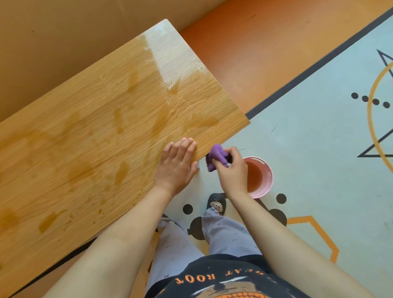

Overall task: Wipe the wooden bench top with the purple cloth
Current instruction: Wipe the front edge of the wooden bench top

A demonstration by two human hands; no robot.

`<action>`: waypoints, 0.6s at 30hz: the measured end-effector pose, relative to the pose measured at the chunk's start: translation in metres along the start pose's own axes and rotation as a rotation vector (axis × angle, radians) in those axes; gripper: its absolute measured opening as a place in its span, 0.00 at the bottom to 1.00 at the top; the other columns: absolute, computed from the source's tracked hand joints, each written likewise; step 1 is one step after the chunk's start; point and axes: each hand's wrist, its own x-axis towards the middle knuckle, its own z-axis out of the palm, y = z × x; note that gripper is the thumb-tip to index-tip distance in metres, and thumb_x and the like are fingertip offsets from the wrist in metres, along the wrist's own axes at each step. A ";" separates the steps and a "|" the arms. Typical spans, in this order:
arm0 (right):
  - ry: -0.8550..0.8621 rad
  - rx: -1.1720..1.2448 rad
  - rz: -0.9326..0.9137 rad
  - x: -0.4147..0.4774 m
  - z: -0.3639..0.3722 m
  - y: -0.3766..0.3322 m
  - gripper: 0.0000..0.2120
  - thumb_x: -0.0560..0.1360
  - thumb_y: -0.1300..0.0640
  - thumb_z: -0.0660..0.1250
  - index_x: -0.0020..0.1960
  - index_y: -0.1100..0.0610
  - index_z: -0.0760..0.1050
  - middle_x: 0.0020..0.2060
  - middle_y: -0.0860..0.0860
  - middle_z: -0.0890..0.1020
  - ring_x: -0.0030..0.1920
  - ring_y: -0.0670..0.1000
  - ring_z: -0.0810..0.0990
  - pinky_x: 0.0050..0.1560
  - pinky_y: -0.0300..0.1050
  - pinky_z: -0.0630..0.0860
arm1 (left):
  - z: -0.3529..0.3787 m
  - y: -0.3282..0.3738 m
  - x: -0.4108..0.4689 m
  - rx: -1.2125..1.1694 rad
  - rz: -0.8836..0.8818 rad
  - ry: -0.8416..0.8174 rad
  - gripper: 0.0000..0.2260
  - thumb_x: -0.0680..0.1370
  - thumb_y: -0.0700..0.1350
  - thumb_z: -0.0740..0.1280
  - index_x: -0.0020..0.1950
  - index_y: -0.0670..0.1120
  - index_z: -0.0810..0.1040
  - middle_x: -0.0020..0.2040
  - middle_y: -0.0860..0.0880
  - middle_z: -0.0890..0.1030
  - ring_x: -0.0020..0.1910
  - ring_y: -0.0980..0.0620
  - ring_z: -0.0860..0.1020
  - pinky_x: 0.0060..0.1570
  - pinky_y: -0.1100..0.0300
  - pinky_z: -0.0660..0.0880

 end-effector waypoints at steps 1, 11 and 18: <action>-0.090 -0.010 -0.036 -0.010 0.005 0.001 0.06 0.72 0.60 0.68 0.43 0.51 0.72 0.36 0.49 0.81 0.38 0.44 0.79 0.35 0.28 0.70 | 0.000 0.000 0.000 -0.001 0.001 0.008 0.23 0.77 0.51 0.61 0.69 0.40 0.72 0.67 0.43 0.74 0.68 0.47 0.64 0.68 0.49 0.59; 0.234 -0.084 -0.038 0.070 -0.063 -0.005 0.04 0.71 0.60 0.65 0.44 0.53 0.72 0.27 0.45 0.80 0.33 0.47 0.80 0.36 0.37 0.74 | 0.001 0.001 -0.002 -0.009 -0.009 -0.038 0.24 0.78 0.51 0.59 0.70 0.40 0.70 0.68 0.43 0.73 0.69 0.45 0.66 0.69 0.49 0.57; 0.220 0.013 -0.004 0.026 -0.015 -0.003 0.07 0.70 0.61 0.65 0.42 0.49 0.71 0.30 0.47 0.82 0.36 0.46 0.80 0.36 0.35 0.71 | -0.007 0.000 -0.002 -0.107 -0.017 -0.055 0.22 0.79 0.49 0.61 0.71 0.41 0.69 0.70 0.44 0.72 0.71 0.45 0.67 0.71 0.48 0.58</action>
